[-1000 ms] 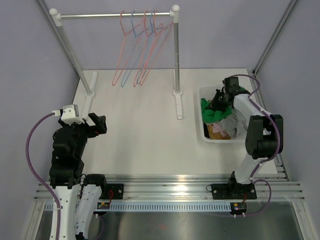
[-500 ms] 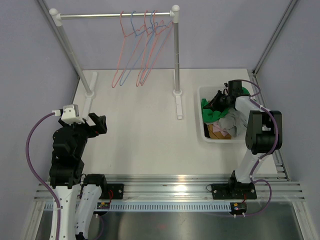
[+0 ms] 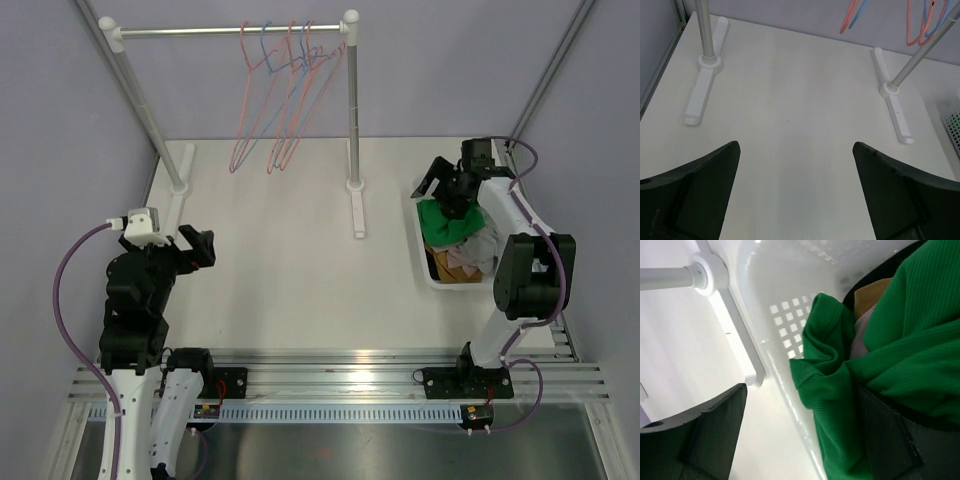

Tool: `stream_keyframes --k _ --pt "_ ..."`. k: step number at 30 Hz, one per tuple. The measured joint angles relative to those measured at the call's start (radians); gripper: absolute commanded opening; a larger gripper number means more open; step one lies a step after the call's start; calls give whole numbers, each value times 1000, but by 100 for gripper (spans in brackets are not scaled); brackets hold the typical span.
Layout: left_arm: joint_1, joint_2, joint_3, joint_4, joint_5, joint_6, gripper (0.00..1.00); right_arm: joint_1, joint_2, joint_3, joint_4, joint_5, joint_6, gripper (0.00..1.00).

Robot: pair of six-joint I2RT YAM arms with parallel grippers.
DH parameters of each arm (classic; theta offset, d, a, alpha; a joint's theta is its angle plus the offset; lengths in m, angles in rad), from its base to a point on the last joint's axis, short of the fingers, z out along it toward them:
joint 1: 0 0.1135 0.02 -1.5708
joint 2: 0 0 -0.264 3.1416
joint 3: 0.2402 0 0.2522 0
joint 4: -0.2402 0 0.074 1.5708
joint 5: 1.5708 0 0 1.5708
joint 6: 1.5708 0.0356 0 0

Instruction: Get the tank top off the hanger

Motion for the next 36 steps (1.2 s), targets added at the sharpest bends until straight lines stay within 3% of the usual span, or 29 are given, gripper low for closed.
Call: stream_keyframes --k 4,5,15,24,30,36 --pt "0 9 0 -1 0 0 99 -3 -49 61 -57 44 -5 94" --pt "0 9 0 0 0 0 99 -3 -67 74 -66 56 -5 99" --pt "0 16 3 -8 -19 -2 99 2 -223 108 -129 188 -24 100" --pt "1 114 169 -238 -215 -8 99 153 -663 21 -204 225 -125 100" --pt "1 82 237 -367 -226 5 99 183 -886 16 -299 195 -182 99" --pt "1 7 282 -457 -207 25 99 192 -1015 1 -453 266 -247 100"
